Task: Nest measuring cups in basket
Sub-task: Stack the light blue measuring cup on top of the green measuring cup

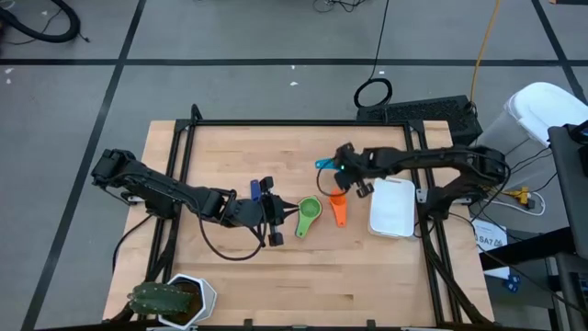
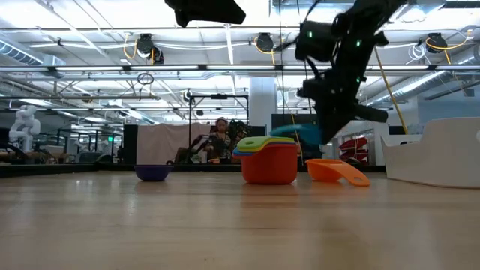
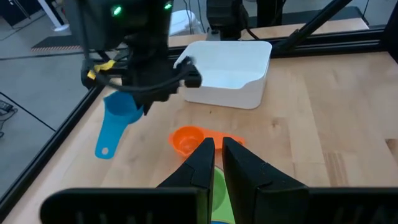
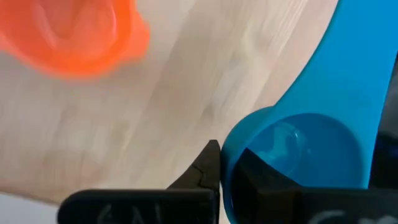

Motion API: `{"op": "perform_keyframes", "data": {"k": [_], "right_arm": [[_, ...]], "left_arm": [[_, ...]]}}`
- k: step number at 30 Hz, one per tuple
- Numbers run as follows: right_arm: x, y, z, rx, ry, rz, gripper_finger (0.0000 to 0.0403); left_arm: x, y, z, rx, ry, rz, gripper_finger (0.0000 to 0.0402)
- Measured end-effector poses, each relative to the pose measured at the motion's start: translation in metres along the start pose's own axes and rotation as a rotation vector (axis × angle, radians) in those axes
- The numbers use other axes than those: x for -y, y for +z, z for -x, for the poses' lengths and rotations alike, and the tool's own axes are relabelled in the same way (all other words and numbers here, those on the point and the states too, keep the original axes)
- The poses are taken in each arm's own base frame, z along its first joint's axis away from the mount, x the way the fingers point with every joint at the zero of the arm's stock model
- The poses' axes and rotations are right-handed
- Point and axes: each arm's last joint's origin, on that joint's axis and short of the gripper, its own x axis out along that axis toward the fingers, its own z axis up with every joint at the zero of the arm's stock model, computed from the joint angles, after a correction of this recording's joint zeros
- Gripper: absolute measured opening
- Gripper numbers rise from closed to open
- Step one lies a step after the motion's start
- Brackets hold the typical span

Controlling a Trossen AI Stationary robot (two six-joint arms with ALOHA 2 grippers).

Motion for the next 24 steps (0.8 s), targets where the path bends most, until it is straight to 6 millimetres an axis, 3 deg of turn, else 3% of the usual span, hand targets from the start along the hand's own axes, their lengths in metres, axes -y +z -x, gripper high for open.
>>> {"op": "perform_keyframes", "data": {"k": [10,24], "right_arm": [[-0.012,0.052,0.054,0.120,-0.041,0.126,0.0000],[-0.065,0.098,0.101,0.319,-0.044,0.243,0.0000]], "left_arm": [[0.000,0.001,0.000,0.009,0.000,0.003,0.0037],[-0.003,0.006,-0.001,0.054,0.006,0.039,0.0037]]}}
